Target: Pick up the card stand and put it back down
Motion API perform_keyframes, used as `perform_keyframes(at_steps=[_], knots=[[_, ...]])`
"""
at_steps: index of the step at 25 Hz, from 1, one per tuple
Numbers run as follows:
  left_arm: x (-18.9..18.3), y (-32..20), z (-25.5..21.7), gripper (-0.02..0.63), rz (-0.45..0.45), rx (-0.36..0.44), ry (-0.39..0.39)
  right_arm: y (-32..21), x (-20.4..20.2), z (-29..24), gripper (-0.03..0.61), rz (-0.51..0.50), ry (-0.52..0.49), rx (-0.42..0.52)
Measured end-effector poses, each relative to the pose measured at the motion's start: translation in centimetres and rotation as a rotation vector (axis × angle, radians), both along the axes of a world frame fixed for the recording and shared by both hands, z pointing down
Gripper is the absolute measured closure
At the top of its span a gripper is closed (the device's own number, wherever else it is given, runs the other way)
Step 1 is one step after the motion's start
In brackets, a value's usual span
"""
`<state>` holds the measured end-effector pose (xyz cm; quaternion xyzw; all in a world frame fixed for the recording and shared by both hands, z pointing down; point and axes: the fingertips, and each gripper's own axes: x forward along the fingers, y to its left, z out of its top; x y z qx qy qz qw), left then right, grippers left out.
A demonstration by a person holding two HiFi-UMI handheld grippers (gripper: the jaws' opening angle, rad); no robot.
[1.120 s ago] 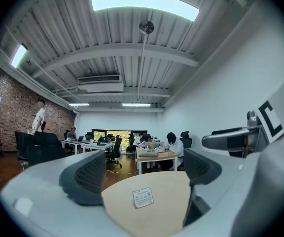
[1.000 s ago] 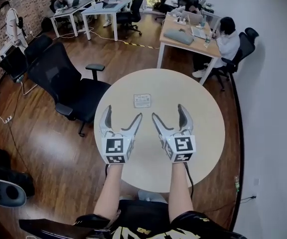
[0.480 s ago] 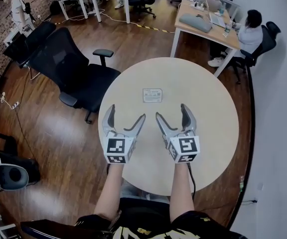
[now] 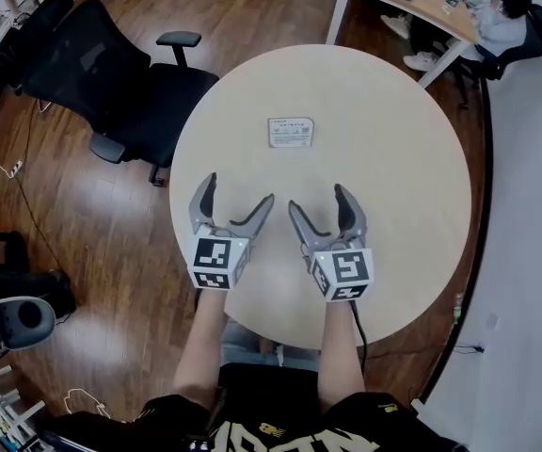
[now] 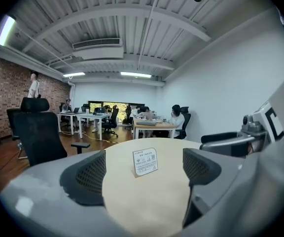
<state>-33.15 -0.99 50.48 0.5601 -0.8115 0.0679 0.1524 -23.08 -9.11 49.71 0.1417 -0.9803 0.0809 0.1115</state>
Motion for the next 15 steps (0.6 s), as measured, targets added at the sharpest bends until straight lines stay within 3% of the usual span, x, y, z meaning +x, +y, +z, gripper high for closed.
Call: perform_keyframes(at_steps=[8, 10, 15], knots=[[-4.4, 0.1, 4.2, 0.118, 0.05, -0.05, 0.047, -0.7, -0.6, 5.0, 0.184, 0.017, 0.046, -0.06], [-6.7, 0.7, 4.3, 0.118, 0.079, -0.064, 0.019, -0.8, -1.3, 5.3, 0.184, 0.015, 0.044, -0.066], [-12.0, 1.8, 3.4, 0.111, 0.229, -0.149, -0.134, -1.3, -2.2, 6.4, 0.184, 0.012, 0.055, -0.082]])
